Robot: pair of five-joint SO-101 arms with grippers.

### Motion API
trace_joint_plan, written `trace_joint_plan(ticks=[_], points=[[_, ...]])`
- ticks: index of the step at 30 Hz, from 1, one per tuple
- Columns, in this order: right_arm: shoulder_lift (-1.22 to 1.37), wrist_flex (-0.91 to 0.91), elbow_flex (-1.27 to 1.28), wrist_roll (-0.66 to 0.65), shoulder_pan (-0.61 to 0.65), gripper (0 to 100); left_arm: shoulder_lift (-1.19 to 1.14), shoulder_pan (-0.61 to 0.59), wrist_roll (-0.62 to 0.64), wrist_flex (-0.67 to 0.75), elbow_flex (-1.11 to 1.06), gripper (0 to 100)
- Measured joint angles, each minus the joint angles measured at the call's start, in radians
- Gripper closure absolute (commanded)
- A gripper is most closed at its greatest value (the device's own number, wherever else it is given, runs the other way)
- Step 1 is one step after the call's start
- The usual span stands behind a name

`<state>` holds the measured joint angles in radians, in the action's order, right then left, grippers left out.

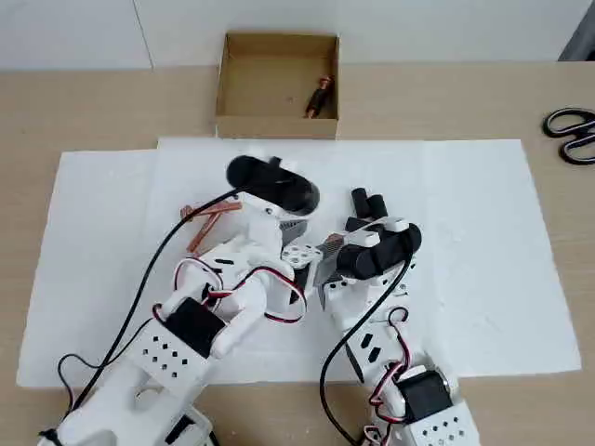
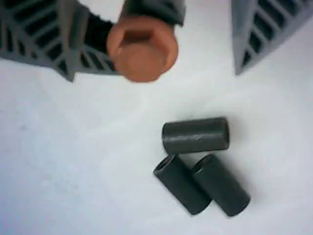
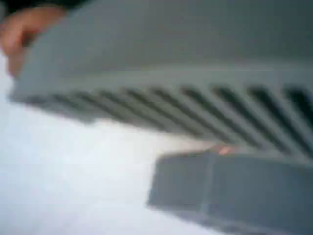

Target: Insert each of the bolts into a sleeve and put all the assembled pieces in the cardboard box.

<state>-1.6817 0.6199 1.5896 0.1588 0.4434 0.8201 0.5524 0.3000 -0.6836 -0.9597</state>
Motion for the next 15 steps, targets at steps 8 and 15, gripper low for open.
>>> trace_joint_plan(ticks=[8,15], points=[[0.0,0.0,0.0,0.0,0.0,99.5,0.023,-0.155,-0.002,-0.107,0.0,80],[0.0,0.04,-0.026,0.002,-0.098,99.5,0.152,-0.387,0.0,-0.273,0.0,80]])
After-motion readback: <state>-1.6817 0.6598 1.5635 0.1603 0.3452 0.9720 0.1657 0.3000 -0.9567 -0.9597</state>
